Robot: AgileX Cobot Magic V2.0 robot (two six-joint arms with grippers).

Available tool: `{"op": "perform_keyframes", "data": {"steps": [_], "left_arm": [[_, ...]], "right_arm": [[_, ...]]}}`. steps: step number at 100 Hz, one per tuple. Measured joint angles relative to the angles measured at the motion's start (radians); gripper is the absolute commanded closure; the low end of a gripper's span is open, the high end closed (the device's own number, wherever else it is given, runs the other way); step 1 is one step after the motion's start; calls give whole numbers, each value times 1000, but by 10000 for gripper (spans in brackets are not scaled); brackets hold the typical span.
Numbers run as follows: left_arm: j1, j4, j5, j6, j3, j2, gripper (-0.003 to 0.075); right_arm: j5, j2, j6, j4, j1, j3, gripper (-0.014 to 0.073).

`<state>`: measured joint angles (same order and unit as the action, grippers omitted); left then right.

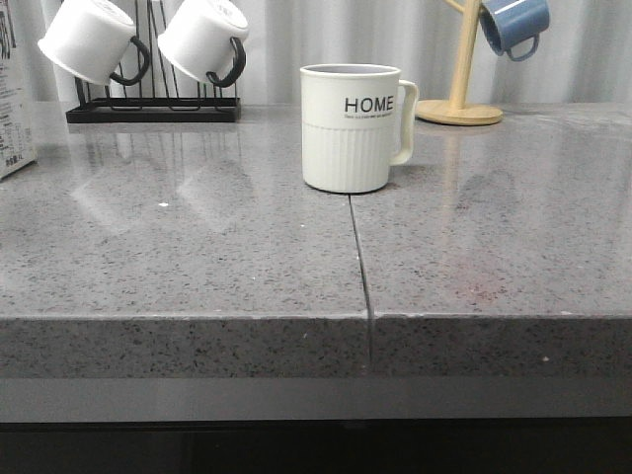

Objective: Place milk next to cup
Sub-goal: 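Grasp the milk carton with the left gripper and lift it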

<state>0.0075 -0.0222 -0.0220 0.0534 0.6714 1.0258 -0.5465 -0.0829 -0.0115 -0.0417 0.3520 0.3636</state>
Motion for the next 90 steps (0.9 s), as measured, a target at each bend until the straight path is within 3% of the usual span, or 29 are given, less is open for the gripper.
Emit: {"op": "perform_keyframes", "data": {"steps": [19, 90], "left_arm": [[-39, -6, 33, 0, 34, 53, 78], [-39, -9, 155, -2, 207, 392, 80]], "right_arm": [[0, 0, 0, 0, 0, 0, 654], [0, 0, 0, 0, 0, 0, 654]]}}
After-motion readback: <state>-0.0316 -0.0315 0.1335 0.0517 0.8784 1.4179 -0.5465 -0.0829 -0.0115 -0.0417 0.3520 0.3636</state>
